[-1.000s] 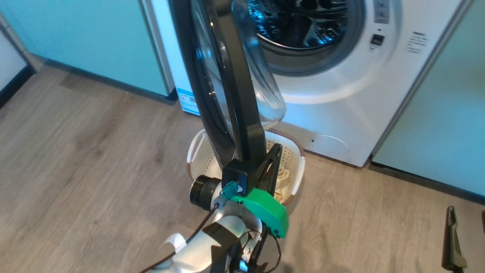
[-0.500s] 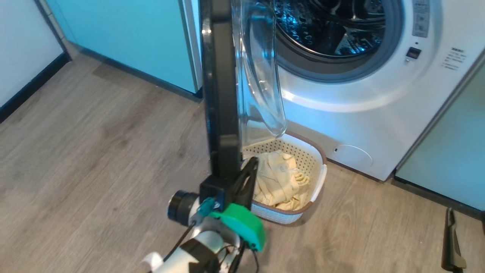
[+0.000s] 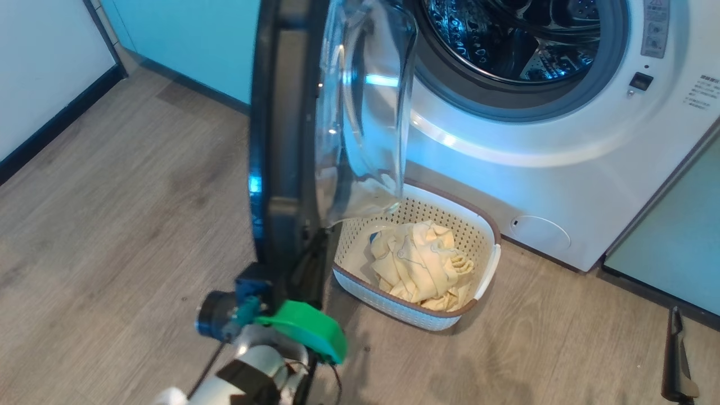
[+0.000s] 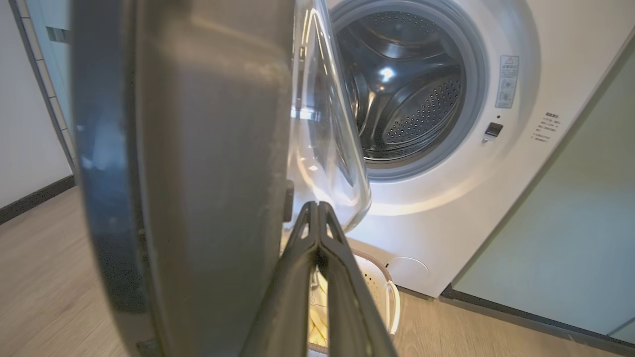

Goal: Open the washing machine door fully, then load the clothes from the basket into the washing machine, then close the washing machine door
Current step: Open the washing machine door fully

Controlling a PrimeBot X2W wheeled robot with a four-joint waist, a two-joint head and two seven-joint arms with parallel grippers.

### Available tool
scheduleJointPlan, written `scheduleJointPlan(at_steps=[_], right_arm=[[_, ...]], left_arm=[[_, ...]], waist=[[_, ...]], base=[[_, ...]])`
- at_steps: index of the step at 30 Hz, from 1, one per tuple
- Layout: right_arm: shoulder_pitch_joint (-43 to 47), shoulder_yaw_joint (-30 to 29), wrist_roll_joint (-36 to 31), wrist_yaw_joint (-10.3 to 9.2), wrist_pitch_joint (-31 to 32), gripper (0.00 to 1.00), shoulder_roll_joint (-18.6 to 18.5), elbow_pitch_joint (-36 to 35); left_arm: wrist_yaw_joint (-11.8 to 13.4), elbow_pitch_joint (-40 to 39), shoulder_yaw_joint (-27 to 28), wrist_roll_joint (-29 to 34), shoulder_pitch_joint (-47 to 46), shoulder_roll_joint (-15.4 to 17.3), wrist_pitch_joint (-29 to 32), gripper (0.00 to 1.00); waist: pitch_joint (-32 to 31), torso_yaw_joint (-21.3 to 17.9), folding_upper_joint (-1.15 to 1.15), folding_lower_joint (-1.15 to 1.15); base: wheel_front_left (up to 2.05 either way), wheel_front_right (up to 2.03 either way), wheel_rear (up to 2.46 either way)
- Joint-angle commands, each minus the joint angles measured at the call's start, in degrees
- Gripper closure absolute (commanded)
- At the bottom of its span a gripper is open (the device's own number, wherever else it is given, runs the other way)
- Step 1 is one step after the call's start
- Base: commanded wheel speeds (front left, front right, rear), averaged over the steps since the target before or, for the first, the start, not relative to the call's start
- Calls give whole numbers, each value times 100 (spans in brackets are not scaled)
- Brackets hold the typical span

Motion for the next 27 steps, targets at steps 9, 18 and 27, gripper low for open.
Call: scheduleJointPlan(at_steps=[9, 18, 27], right_arm=[[-198, 39, -53, -16, -38, 0, -105, -196], [-217, -116, -133, -16, -38, 0, -105, -259], [-233, -172, -128, -16, -38, 0, -105, -307]], left_arm=[[1132, -294, 974, 129, 25, 448, -40, 100], [1086, -104, 1534, 168, 11, 593, -40, 100], [958, 325, 2121, 221, -169, 733, -40, 100]], waist=[[51, -43, 0, 0], [123, -83, 0, 0], [206, -108, 0, 0]], base=[[0, 0, 0], [0, 0, 0], [0, 0, 0]])
